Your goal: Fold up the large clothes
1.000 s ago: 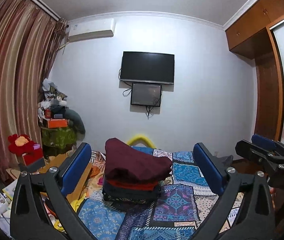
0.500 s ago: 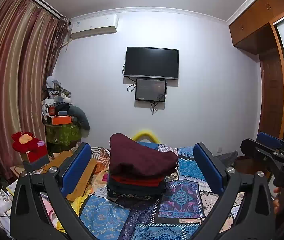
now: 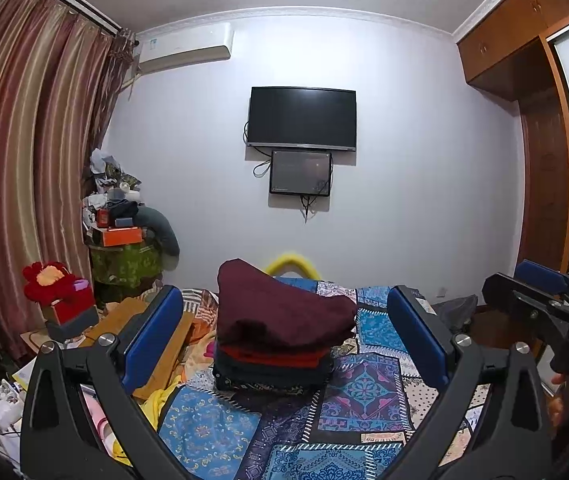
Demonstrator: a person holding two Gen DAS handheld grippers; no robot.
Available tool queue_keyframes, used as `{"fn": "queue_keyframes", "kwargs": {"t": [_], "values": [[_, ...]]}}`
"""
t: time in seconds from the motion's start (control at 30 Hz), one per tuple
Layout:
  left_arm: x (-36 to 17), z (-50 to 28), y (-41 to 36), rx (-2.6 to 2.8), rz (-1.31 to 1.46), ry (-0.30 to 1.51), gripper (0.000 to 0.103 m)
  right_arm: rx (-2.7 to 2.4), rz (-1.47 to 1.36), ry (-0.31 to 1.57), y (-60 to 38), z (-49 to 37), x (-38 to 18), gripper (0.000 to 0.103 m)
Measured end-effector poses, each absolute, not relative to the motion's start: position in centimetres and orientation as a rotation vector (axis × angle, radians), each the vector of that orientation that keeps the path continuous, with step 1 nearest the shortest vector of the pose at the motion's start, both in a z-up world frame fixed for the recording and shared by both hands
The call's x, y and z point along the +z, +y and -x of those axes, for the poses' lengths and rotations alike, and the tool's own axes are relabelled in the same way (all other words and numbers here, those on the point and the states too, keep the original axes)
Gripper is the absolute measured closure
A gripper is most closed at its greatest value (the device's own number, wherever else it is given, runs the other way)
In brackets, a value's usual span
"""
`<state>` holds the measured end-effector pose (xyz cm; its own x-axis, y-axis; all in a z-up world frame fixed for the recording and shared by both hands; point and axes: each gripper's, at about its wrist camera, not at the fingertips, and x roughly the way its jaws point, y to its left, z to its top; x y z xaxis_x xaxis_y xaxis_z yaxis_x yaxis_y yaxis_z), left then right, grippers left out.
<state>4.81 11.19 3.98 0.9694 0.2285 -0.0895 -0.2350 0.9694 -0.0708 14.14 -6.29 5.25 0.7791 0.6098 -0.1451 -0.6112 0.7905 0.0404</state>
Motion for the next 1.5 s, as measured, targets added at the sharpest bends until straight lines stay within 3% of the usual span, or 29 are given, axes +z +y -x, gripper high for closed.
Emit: {"fn": "queue_keyframes", "kwargs": {"t": [1.5], "values": [[3.13,-5.72,11.97,0.156,0.145,0.127,0.001,0.627,0.0,0.177,-6.4,-14.7,5.07,0.0]]}}
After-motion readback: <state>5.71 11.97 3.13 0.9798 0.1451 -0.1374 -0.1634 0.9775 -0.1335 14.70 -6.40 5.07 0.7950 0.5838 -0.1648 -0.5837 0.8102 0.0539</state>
